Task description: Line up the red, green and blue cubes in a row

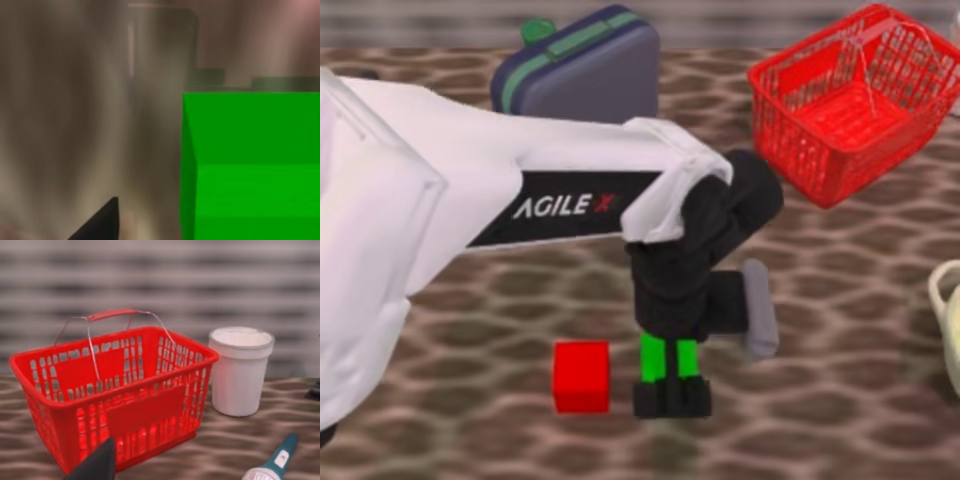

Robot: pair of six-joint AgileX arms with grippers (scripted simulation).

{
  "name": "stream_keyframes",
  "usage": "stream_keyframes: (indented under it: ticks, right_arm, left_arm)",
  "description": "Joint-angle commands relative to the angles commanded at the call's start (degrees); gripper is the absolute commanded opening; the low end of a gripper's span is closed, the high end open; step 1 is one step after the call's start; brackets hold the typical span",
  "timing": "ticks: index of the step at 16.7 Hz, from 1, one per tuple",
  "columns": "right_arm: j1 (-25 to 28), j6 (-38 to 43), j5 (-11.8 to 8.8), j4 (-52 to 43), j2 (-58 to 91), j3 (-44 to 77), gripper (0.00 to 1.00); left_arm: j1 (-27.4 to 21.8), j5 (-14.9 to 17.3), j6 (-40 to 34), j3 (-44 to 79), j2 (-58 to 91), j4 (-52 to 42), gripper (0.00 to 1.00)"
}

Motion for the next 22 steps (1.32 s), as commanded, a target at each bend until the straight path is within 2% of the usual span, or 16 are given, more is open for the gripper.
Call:
stream_keyframes:
  ticks: [6, 11, 13, 17, 22]
  right_arm:
    - [0.0, 0.0, 0.0, 0.0, 0.0, 0.0, 1.0]
    - [0.0, 0.0, 0.0, 0.0, 0.0, 0.0, 1.0]
    - [0.0, 0.0, 0.0, 0.0, 0.0, 0.0, 1.0]
    - [0.0, 0.0, 0.0, 0.0, 0.0, 0.0, 1.0]
    - [0.0, 0.0, 0.0, 0.0, 0.0, 0.0, 1.0]
  left_arm:
    - [1.0, 0.0, -0.2, 7.0, -3.8, -11.0, 1.0]
    - [0.8, 0.0, -0.3, 7.4, -3.9, -11.5, 1.0]
    - [2.8, -0.1, -2.2, 8.2, -3.4, -11.7, 1.0]
    - [12.2, -0.1, -12.4, 11.5, -0.7, -12.6, 1.0]
    - [29.8, -0.2, -32.3, 16.1, 3.4, -14.1, 1.0]
